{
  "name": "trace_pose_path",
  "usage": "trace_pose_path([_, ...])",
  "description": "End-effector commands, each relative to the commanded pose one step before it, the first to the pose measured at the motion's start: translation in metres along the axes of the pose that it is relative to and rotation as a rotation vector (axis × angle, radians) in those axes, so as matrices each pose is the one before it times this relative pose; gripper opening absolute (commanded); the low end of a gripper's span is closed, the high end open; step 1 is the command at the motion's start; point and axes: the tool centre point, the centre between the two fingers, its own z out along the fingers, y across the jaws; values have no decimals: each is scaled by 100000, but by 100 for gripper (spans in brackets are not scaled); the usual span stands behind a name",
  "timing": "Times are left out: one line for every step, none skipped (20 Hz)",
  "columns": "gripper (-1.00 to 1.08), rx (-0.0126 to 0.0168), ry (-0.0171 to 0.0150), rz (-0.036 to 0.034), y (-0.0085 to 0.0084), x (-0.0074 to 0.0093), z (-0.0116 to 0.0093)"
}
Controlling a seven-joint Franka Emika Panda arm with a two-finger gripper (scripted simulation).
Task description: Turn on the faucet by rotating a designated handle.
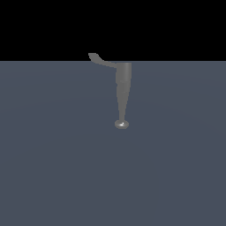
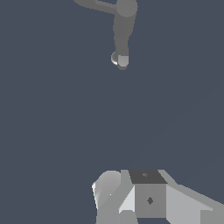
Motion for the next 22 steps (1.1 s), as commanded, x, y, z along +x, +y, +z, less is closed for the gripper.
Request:
trace_pose_path([-100,0,0,0,1,0,0])
trace_pose_path([-100,-10,-95,20,-14,-12,20])
trace_pose_path([-100,-30,-315,68,-36,-18,71])
trace_pose_path([-100,-51,-512,108,-59,-31,115])
trace_pose_path([-100,-75,-702,145,-82,-50,157])
trace_pose_path([-100,-104,-908,179,-105,-65,203])
trace_pose_path([-100,-127,-1013,186,-116,-77,225])
trace_pose_path([-100,-116,-849,138,-96,-68,189])
trace_pose_path([-100,-97,-657,86,-74,-58,146])
trace_pose_path([-100,-73,-464,38,-51,-45,104])
trace_pose_path([-100,-44,-254,-7,-27,-28,58])
trace_pose_path([-100,0,0,0,12,-18,0])
trace_pose_path([-100,22,156,-35,5,22,-35])
trace_pose_path([-100,28,111,77,8,39,-26])
trace_pose_path([-100,31,54,179,2,41,-16])
trace_pose_path([-100,32,0,265,-12,64,-6])
trace_pose_path([-100,43,-18,382,-17,87,-4])
trace_pose_path([-100,57,-15,494,-23,115,-7])
trace_pose_path([-100,76,3,621,-24,145,-12])
trace_pose_path([-100,92,20,734,-29,174,-18])
trace_pose_path([-100,107,32,843,-35,201,-22])
trace_pose_path([-100,121,38,951,-40,227,-24])
